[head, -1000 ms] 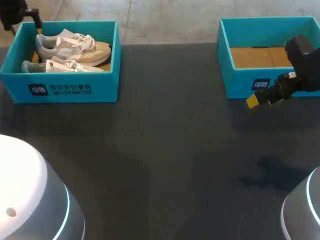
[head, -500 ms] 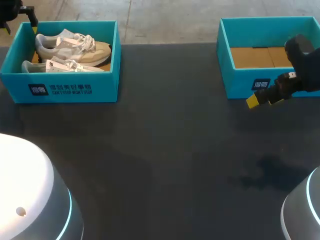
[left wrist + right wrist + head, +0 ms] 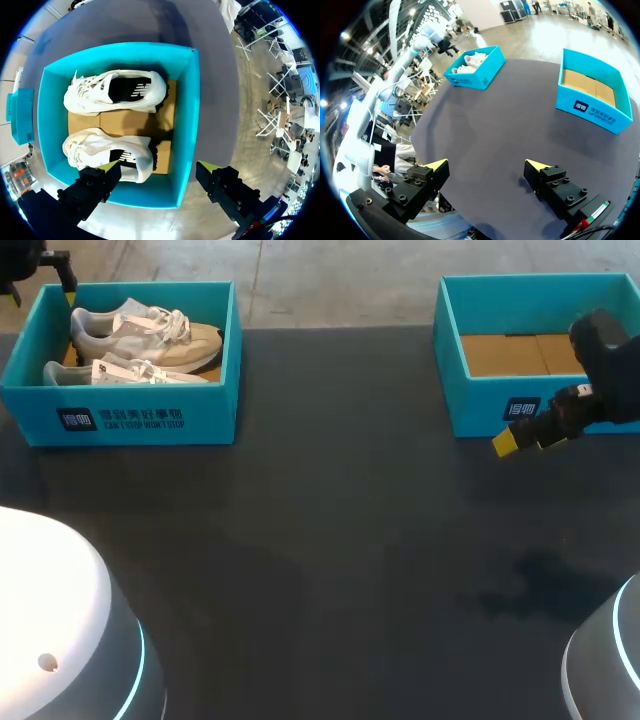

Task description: Take the shoe out of the shoebox, open the shoe tongue, remove and reinsert the insole, then place the shoe into the shoebox

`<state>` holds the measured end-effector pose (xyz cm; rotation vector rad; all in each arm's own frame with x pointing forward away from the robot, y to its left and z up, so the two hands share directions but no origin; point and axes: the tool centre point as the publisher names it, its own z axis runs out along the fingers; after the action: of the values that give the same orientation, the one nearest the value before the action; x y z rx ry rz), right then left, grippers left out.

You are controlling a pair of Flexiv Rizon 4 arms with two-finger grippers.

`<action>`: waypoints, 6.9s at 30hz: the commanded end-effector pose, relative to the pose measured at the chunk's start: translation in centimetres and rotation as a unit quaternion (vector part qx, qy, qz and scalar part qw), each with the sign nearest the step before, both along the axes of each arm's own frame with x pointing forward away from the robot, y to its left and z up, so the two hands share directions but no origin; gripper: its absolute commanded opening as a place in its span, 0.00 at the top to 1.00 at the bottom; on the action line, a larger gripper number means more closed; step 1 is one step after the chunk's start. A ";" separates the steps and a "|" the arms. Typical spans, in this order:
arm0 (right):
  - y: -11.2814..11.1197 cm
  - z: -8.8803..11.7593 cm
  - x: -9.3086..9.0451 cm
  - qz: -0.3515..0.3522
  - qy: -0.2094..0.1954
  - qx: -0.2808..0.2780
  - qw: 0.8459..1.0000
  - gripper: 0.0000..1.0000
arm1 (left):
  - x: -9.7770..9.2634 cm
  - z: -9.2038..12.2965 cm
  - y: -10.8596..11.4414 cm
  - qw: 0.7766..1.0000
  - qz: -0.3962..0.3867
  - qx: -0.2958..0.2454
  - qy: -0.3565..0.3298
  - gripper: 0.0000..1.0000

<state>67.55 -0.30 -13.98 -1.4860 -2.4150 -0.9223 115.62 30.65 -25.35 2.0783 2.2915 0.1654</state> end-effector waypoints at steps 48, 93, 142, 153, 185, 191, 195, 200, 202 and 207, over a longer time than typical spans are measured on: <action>0.1 0.0 0.2 0.001 0.002 -0.001 1.000 0.00 | -11.3 -3.5 -2.1 0.994 -0.104 -0.018 0.015 0.41; 0.1 0.0 0.2 0.001 0.002 -0.001 1.000 0.00 | -10.3 -10.0 -0.9 0.993 -0.105 -0.023 0.057 0.51; 0.1 0.0 0.2 0.001 0.002 -0.001 1.000 0.00 | -11.3 -10.4 -0.6 0.991 -0.120 -0.005 0.057 0.88; 0.1 0.0 0.2 0.001 0.002 -0.001 1.000 0.00 | -11.7 -8.0 -0.4 0.987 -0.149 0.006 0.058 1.00; 0.1 0.0 0.2 0.001 0.002 -0.001 1.000 0.00 | -12.1 3.5 -0.3 0.987 -0.152 0.024 0.045 1.00; 0.1 0.0 0.2 0.001 0.002 -0.001 1.000 0.00 | -12.3 4.1 -0.4 0.989 -0.144 0.026 0.035 1.00; 0.1 0.0 0.2 0.001 0.002 -0.001 1.000 0.00 | -12.3 4.1 -0.4 0.989 -0.144 0.026 0.035 1.00; 0.1 0.0 0.2 0.001 0.002 -0.001 1.000 0.00 | -12.3 4.1 -0.4 0.989 -0.144 0.026 0.035 1.00; 0.1 0.0 0.2 0.001 0.002 -0.001 1.000 0.00 | -12.3 4.1 -0.4 0.989 -0.144 0.026 0.035 1.00; 0.1 0.0 0.2 0.001 0.002 -0.001 1.000 0.00 | -12.3 4.1 -0.4 0.989 -0.144 0.026 0.035 1.00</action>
<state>67.55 -0.30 -13.98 -1.4862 -2.4149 -0.9223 103.45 30.26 -21.49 2.4489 2.0111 0.1397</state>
